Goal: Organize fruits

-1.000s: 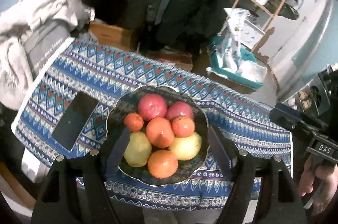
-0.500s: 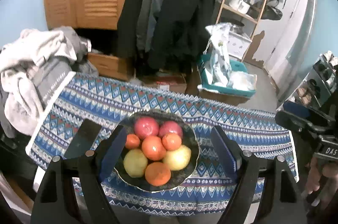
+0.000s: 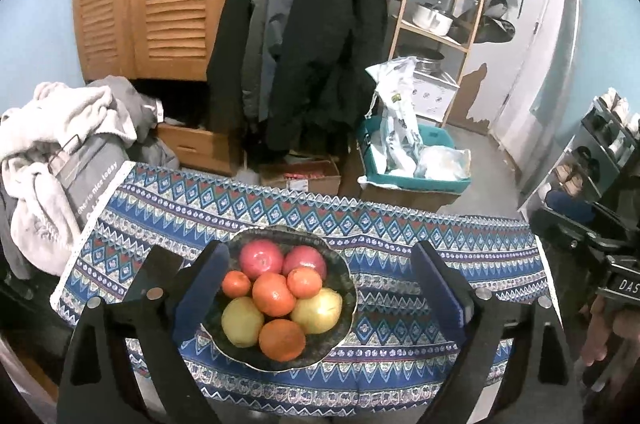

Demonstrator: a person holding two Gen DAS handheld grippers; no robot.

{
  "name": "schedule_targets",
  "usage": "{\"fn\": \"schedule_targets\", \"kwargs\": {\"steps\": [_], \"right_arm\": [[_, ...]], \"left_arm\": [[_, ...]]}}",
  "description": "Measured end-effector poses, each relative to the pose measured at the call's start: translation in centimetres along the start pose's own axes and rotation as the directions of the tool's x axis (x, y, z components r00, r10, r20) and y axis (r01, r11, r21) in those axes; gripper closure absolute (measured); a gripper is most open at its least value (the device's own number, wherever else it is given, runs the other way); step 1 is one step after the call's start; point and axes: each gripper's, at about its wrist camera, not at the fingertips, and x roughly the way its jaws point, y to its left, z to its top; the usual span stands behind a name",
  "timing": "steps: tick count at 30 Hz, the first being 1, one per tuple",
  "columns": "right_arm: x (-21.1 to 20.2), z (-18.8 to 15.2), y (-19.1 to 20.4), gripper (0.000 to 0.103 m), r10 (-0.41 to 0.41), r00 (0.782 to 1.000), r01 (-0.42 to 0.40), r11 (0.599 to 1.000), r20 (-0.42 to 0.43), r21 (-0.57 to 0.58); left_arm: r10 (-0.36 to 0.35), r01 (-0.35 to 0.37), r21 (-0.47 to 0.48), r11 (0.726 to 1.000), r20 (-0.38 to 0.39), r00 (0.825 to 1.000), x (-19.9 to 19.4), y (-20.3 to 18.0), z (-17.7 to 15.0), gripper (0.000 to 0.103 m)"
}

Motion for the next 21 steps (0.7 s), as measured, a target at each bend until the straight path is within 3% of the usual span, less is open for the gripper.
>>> {"fn": "schedule_targets", "kwargs": {"steps": [6, 8, 21], "right_arm": [[-0.1, -0.5, -0.7, 0.018, -0.002, 1.0, 0.002, 1.0, -0.003, 0.009], [-0.1, -0.6, -1.0, 0.018, -0.003, 1.0, 0.003, 1.0, -0.003, 0.014], [-0.5, -0.7, -1.6, 0.018, -0.006, 1.0, 0.006, 1.0, 0.002, 0.025]], "left_arm": [[0.0, 0.0, 0.034, 0.999, 0.002, 1.0, -0.2, -1.4, 0.1, 0.008], [0.012, -0.012, 0.04, 0.999, 0.005, 1.0, -0.4, -1.7, 0.1, 0.001], [0.004, -0.003, 0.102, 0.995, -0.003, 1.0, -0.5, -3.4, -0.1, 0.001]]}}
